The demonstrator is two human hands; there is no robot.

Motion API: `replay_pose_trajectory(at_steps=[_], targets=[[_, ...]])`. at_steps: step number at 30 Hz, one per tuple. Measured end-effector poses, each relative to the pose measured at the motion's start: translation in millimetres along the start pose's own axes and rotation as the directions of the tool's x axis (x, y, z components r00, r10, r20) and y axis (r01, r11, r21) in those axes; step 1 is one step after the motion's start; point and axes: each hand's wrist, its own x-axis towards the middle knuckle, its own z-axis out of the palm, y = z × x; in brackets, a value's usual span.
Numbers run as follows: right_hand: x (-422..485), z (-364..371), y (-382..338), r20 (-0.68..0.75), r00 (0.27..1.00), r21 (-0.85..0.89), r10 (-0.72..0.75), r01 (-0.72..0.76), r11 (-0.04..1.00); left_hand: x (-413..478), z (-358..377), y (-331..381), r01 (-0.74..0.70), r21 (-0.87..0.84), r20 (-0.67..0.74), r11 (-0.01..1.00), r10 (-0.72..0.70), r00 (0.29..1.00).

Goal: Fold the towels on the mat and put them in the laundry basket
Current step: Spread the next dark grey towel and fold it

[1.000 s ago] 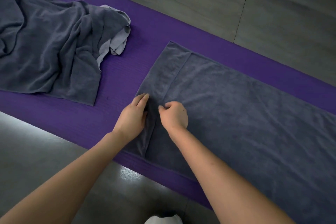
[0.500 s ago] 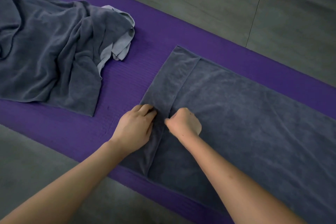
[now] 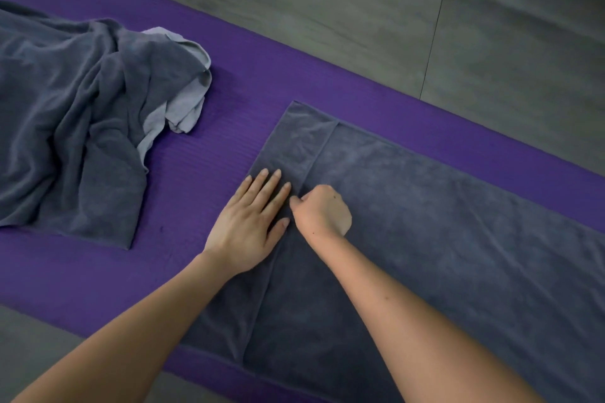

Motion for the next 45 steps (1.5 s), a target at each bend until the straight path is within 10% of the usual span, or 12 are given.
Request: replay_pose_trajectory(at_steps=[11,17,24,30,34,37,45], targets=[[-67.9,-90.7,146.7,0.138,0.956,-0.444,-0.26,0.294,0.847,14.7,-41.5,28.8,0.012,0.193,0.113,0.981,-0.034,0.993],[-115.5,-149.4,308.1,0.209,0.967,-0.602,-0.144,0.243,0.761,48.4,-74.3,161.3,-0.31,0.297,0.234,0.903,0.245,0.941],[-121.2,-188.1,482.2,-0.046,0.996,-0.398,0.081,-0.093,0.913,75.6,-97.6,337.9,-0.672,0.388,0.458,0.631,0.501,0.734],[-115.2,-211.0,610.8,-0.396,0.884,-0.1,0.248,-0.31,0.946,93.3,-85.2,468.9,-0.803,0.385,0.608,0.455,0.529,0.592],[-144.4,-207.1,688.0,-0.371,0.781,0.048,0.503,-0.524,0.85,107.7,-41.7,561.3,-0.764,0.376,0.572,0.524,0.518,0.636],[-167.8,-195.8,726.0,-0.258,0.731,0.045,0.632,-0.644,0.763,118.3,-3.5,623.4,-0.594,0.275,0.436,0.756,0.453,0.778],[-182.1,-181.6,750.3,-0.154,0.762,0.36,0.63,-0.55,0.753,130.4,45.4,661.3,-0.363,0.162,0.506,0.917,0.239,0.829]])
